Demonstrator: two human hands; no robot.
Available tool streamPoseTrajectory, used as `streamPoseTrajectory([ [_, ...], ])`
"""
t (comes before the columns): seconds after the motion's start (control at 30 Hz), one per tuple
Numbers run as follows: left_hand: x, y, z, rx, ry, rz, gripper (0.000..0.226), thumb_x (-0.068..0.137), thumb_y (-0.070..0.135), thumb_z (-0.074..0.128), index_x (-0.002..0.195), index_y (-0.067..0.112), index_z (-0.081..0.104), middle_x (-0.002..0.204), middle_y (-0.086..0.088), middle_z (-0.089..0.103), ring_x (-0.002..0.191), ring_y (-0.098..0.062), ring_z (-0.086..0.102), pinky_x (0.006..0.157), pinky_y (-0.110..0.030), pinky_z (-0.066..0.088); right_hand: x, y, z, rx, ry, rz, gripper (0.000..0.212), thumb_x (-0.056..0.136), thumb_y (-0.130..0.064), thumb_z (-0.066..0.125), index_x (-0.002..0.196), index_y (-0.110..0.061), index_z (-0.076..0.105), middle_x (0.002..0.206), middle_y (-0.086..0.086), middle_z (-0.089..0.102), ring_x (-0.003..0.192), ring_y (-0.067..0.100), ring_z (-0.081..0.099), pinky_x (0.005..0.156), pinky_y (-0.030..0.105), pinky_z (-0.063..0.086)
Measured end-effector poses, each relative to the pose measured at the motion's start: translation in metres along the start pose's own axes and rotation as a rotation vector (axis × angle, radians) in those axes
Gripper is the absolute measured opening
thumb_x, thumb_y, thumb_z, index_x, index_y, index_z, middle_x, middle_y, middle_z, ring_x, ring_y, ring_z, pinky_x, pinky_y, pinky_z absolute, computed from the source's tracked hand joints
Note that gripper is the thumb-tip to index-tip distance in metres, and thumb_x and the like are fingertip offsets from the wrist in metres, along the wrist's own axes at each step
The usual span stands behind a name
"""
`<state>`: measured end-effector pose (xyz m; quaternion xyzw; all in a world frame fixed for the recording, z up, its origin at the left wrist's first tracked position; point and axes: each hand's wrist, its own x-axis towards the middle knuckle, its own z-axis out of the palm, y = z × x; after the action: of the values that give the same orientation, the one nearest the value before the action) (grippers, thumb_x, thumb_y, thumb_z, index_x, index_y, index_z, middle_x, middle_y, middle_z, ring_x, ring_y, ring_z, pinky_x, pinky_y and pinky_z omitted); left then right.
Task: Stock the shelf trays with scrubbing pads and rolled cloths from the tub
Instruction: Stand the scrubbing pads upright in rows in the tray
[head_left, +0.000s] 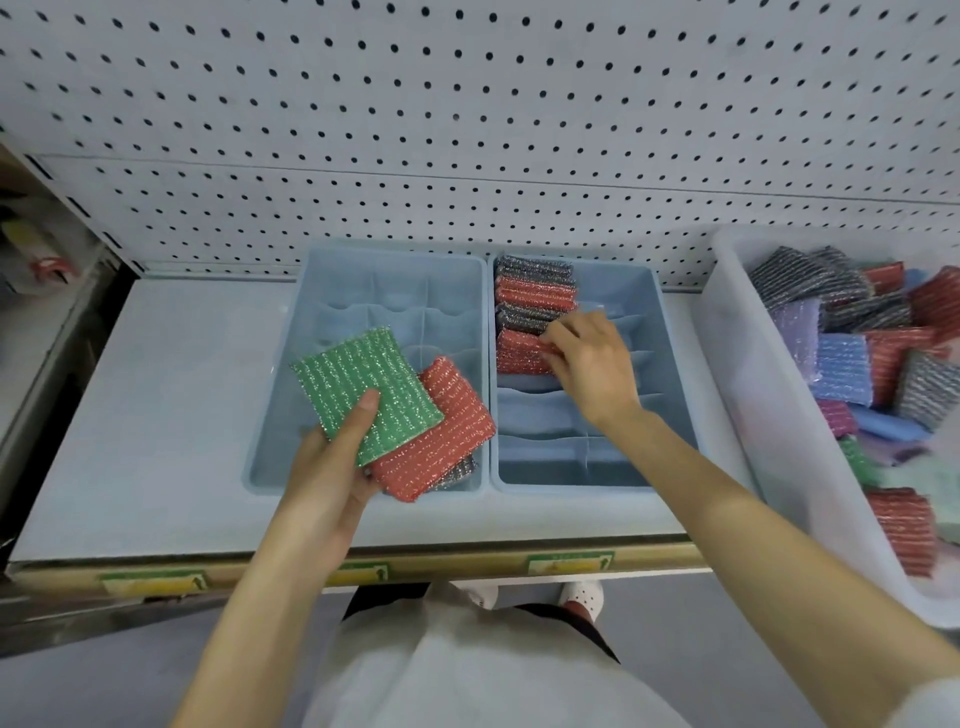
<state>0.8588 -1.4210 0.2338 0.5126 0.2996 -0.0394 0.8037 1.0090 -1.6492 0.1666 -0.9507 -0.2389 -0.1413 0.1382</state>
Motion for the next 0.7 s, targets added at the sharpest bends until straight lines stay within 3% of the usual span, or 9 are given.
streamPoseTrajectory([
  [0.13, -0.002, -0.002, 0.003, -0.013, 0.008, -0.015, 0.049, 0.075, 0.039, 0.059, 0.12, 0.018, 0.06, 0.109, -0.004, 0.072, 0.095, -0.023, 0.068, 0.075, -0.041, 0.054, 0.004, -0.002, -0.007, 0.13, 0.051, 0.121, 0.019, 0.076, -0.009, 0.076, 0.095, -0.011, 0.071, 0.09, 0.008, 0.053, 0.078, 0.022, 0.054, 0.058, 0.034, 0.05],
  [0.23, -0.005, -0.003, 0.01, 0.024, -0.027, 0.001, 0.044, 0.077, 0.039, 0.059, 0.116, 0.02, 0.061, 0.106, -0.002, 0.073, 0.094, -0.019, 0.07, 0.078, -0.041, 0.054, -0.001, -0.032, -0.042, 0.592, 0.105, 0.444, 0.017, 0.088, -0.019, 0.065, 0.105, -0.021, 0.067, 0.088, -0.009, 0.049, 0.07, 0.003, 0.05, 0.069, 0.025, 0.047],
  [0.33, -0.008, -0.005, 0.023, 0.01, -0.051, 0.017, 0.039, 0.08, 0.036, 0.058, 0.115, 0.019, 0.061, 0.105, -0.001, 0.073, 0.093, -0.017, 0.07, 0.077, -0.041, 0.055, -0.017, -0.075, -0.076, 1.01, -0.154, 0.559, 0.018, 0.087, -0.025, 0.065, 0.104, -0.025, 0.061, 0.094, -0.005, 0.062, 0.084, 0.011, 0.059, 0.073, 0.024, 0.048],
  [0.4, -0.008, -0.006, 0.03, 0.008, -0.071, 0.023, 0.044, 0.08, 0.035, 0.058, 0.121, 0.018, 0.059, 0.109, -0.002, 0.072, 0.097, -0.019, 0.069, 0.076, -0.041, 0.056, -0.028, -0.09, -0.08, 1.054, -0.35, 0.577, 0.035, 0.082, -0.026, 0.07, 0.114, -0.024, 0.057, 0.104, -0.001, 0.061, 0.096, 0.011, 0.058, 0.078, 0.023, 0.049],
  [0.43, -0.009, -0.006, 0.033, 0.008, -0.073, 0.023, 0.046, 0.08, 0.036, 0.058, 0.123, 0.018, 0.058, 0.11, -0.002, 0.071, 0.098, -0.02, 0.069, 0.077, -0.042, 0.056, -0.031, -0.092, -0.08, 1.069, -0.369, 0.601, 0.037, 0.082, -0.022, 0.071, 0.116, -0.023, 0.056, 0.105, 0.0, 0.061, 0.096, 0.013, 0.059, 0.079, 0.025, 0.051],
  [0.6, -0.009, -0.008, 0.032, -0.016, -0.099, -0.009, 0.049, 0.08, 0.036, 0.057, 0.126, 0.018, 0.057, 0.113, -0.004, 0.07, 0.103, -0.023, 0.067, 0.081, -0.043, 0.054, -0.038, -0.085, -0.087, 1.227, -0.376, 0.659, 0.012, 0.085, -0.007, 0.065, 0.095, -0.014, 0.062, 0.092, 0.006, 0.063, 0.085, 0.015, 0.061, 0.075, 0.028, 0.053],
  [0.7, -0.009, -0.01, 0.031, -0.033, -0.123, -0.051, 0.051, 0.081, 0.038, 0.057, 0.126, 0.015, 0.057, 0.115, -0.007, 0.069, 0.105, -0.025, 0.066, 0.084, -0.043, 0.053, -0.042, -0.085, -0.087, 1.336, -0.381, 0.721, 0.009, 0.089, -0.004, 0.06, 0.094, -0.011, 0.059, 0.093, 0.006, 0.064, 0.084, 0.017, 0.061, 0.075, 0.028, 0.052],
])
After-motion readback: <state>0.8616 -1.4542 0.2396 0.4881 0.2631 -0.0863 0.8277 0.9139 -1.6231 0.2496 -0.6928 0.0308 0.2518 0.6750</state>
